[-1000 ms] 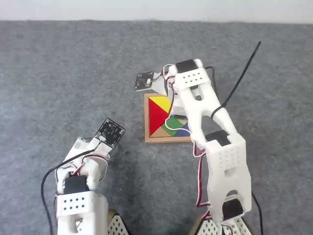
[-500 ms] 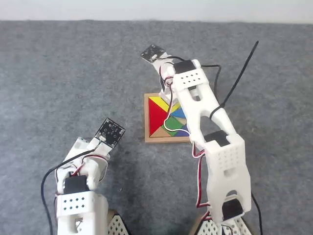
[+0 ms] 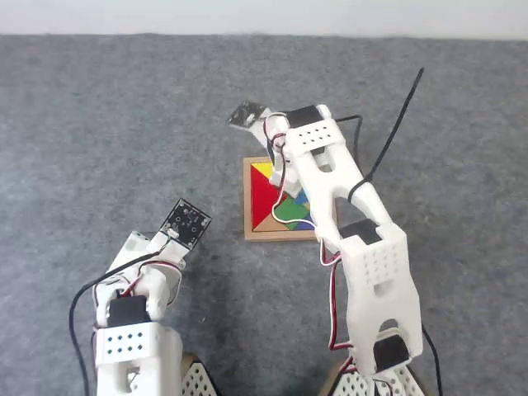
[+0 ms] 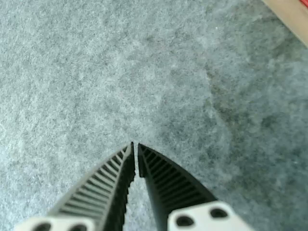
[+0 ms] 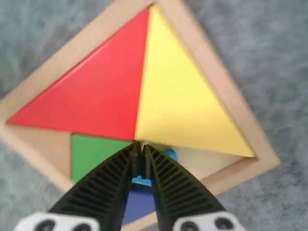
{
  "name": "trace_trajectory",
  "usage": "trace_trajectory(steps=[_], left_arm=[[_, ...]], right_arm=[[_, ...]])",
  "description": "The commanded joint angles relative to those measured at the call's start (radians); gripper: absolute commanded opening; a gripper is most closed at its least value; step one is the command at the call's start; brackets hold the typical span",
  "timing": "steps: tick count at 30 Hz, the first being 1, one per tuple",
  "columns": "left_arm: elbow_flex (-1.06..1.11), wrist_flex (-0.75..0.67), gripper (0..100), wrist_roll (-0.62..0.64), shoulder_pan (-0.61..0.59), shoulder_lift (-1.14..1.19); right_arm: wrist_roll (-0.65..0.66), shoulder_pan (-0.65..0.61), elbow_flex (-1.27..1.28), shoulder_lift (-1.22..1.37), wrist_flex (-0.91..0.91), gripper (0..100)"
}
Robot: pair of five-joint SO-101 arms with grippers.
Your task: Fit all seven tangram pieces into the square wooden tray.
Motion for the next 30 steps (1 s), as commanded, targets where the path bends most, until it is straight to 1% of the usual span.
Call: trace_trajectory(steps=[1,11,16,22,25,30], left_arm=[[-0.004,-0.015,1,-0.006,-0.005,-0.012],[-0.004,-0.015,1,-0.006,-0.006,-0.012],[-0.004,-0.015,1,-0.006,-0.006,-0.012],[-0.004,-0.015,1,-0.006,-0.006,-0.012],[-0.004,-0.015,1,-0.006,-0.006,-0.012],[-0.004,-0.015,1,-0.006,-0.006,-0.012]], right_arm=[[0.066,-0.030,-0.008,-0.070,0.061,0.6],[0.229,-0.038,-0.012,-0.081,0.209,0.6],[0.284,-0.035,-0.014,-0.125,0.260,0.6],[0.310,0.015,-0.014,-0.262,0.297,0.6],[0.301,0.042,-0.008,-0.312,0.302,0.6],[0.264,0.076,-0.006,-0.252,0.288,0.6]])
